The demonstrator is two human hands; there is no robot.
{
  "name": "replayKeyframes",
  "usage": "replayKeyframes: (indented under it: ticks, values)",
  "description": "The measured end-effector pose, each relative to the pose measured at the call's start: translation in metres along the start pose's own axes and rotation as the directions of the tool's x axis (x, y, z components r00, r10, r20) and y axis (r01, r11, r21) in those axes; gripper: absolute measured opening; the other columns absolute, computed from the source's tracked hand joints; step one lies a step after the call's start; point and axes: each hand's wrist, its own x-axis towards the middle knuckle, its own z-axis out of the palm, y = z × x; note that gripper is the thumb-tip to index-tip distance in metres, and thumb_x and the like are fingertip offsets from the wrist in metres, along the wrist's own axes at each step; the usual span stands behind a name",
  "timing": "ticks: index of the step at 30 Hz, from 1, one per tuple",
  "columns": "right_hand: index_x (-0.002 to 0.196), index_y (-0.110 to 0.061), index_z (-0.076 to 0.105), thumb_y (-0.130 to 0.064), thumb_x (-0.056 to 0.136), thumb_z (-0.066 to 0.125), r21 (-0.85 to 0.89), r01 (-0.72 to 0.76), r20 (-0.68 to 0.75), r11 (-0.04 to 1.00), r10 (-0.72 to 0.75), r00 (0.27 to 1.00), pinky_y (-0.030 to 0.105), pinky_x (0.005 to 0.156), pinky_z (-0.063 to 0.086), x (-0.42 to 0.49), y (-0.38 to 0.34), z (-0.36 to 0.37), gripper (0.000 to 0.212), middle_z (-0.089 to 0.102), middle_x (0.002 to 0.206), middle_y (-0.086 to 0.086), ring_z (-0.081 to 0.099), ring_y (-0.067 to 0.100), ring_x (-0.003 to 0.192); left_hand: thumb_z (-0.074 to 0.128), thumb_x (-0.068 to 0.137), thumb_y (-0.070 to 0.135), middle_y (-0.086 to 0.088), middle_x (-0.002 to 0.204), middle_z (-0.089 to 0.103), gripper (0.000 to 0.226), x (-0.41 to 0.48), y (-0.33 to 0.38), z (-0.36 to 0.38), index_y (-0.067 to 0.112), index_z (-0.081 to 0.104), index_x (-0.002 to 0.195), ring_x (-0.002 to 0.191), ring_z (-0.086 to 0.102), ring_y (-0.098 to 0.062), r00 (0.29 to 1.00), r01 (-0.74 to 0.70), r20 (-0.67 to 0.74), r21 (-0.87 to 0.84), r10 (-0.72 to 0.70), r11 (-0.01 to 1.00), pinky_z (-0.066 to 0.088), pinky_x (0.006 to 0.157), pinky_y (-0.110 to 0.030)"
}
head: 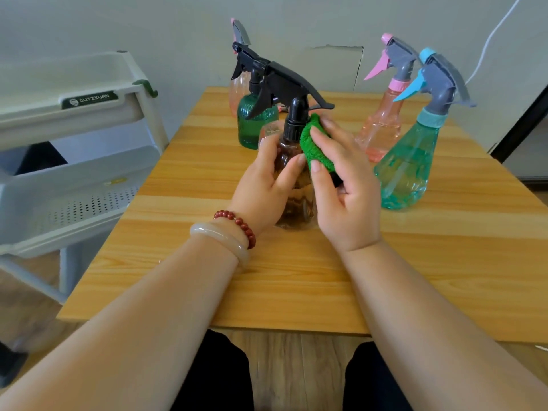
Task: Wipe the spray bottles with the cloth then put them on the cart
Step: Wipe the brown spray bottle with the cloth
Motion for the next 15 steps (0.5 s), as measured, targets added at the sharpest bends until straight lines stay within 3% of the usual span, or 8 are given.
replayKeyframes:
  ticks: [5, 8, 11, 13, 15]
  values:
    - [0.137, -0.004, 0.052, -0.018, 0.098, 0.048, 0.094, -0.196, 0.063, 0.976, 0.191, 0.980, 0.031, 0.116, 0.031, 0.003, 0.002, 0.005, 0.042, 0.051, 0.144, 0.010, 0.042, 0.019, 0.138, 0.050, 0.102, 0.031, 0.010, 0.112, 0.056, 0.018, -0.003, 0.000, 0.001, 0.029, 0.051, 0.120, 0.101, 0.056, 0.001, 0.999, -0.007, -0.046, -0.005, 0.007, 1.000, 0.044, 0.084, -0.008]
    - [0.129, 0.001, 0.058, -0.013, 0.099, 0.045, 0.075, -0.104, 0.025, 0.992, 0.102, 0.994, 0.030, 0.114, 0.034, 0.001, -0.001, -0.002, 0.036, 0.052, 0.140, 0.014, 0.046, 0.023, 0.135, 0.049, 0.103, 0.030, 0.007, 0.108, 0.050, 0.011, -0.003, -0.004, 0.004, 0.025, 0.055, 0.111, 0.098, 0.050, 0.003, 0.998, -0.020, -0.056, 0.008, 0.021, 1.000, 0.038, 0.085, -0.005]
    - [0.125, 0.000, 0.059, -0.005, 0.096, 0.049, 0.040, 0.004, -0.035, 0.999, -0.002, 0.999, 0.031, 0.113, 0.034, -0.001, -0.005, -0.006, 0.032, 0.051, 0.136, 0.009, 0.048, 0.024, 0.132, 0.043, 0.100, 0.035, 0.015, 0.101, 0.048, 0.029, -0.003, -0.004, 0.006, 0.018, 0.056, 0.121, 0.093, 0.046, 0.010, 0.996, -0.072, -0.040, 0.031, 0.074, 0.997, 0.036, 0.084, -0.005]
    - [0.132, -0.006, 0.052, -0.005, 0.092, 0.052, 0.120, -0.092, -0.054, 0.988, 0.099, 0.994, 0.040, 0.115, 0.035, 0.000, -0.007, -0.002, 0.039, 0.051, 0.138, 0.007, 0.047, 0.024, 0.134, 0.042, 0.100, 0.036, 0.013, 0.111, 0.053, 0.042, -0.004, -0.004, 0.006, 0.014, 0.048, 0.135, 0.103, 0.050, 0.007, 0.996, -0.081, -0.033, 0.033, 0.082, 0.996, 0.038, 0.088, -0.007]
    - [0.135, -0.008, 0.049, -0.011, 0.090, 0.053, 0.255, -0.318, -0.016, 0.913, 0.333, 0.943, 0.036, 0.112, 0.038, 0.003, -0.010, 0.000, 0.045, 0.054, 0.137, 0.004, 0.049, 0.015, 0.131, 0.043, 0.103, 0.031, 0.013, 0.113, 0.056, 0.043, -0.005, -0.004, 0.006, 0.016, 0.038, 0.143, 0.101, 0.057, -0.003, 0.998, -0.066, -0.019, 0.010, 0.067, 0.998, 0.043, 0.082, -0.008]
